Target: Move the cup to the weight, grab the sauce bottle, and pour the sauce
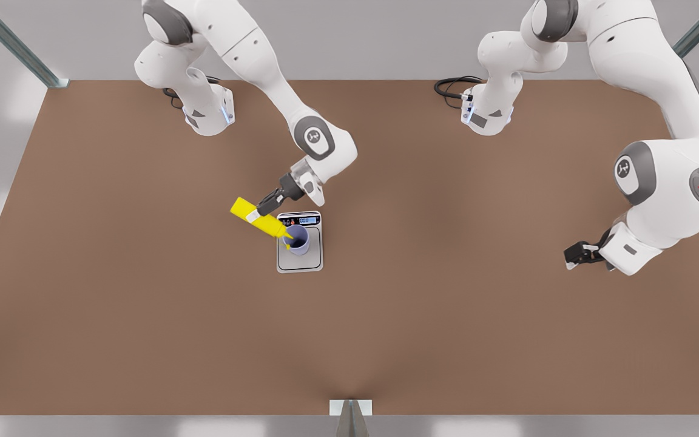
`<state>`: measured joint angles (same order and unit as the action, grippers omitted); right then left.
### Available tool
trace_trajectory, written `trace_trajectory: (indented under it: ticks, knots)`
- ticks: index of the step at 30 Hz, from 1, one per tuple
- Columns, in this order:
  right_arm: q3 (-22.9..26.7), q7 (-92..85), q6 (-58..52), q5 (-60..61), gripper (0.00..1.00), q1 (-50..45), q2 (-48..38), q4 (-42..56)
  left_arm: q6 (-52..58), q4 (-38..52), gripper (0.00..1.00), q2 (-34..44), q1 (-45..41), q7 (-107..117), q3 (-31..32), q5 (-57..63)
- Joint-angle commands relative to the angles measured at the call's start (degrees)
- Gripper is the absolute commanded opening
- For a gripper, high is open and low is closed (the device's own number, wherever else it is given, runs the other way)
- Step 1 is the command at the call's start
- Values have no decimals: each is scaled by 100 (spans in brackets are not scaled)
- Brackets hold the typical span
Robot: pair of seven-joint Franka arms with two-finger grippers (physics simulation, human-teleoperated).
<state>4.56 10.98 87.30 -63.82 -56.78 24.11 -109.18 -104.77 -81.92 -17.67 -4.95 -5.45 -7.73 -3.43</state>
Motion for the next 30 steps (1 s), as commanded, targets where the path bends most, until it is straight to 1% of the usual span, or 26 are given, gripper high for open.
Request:
trace_trajectory:
  ticks: [1,9,16,19,23,25,29,30]
  knots:
    - [1,0,-12,-43,62,0,15,-15,0,1,100,0,-6,0,9,0]
    - [1,9,-82,-113,63,-141,340,-24,0,9,100,0,2,-18,9,159]
    - [1,9,-91,-166,62,-132,305,-24,0,9,100,0,2,-18,9,159]
    - [1,-123,-56,-105,62,70,68,116,0,9,100,0,2,-18,9,159]
    - [10,-773,-12,827,63,448,-64,846,0,9,100,-8,2,-9,9,167]
    - [10,-1247,24,1512,62,765,-73,1355,0,9,100,-8,2,-9,9,167]
    - [10,-1818,234,2698,63,1432,-196,1672,0,9,100,-8,-6,-9,9,167]
    - [10,-2021,252,2752,63,1556,-231,1707,0,9,100,-8,-6,-9,9,167]
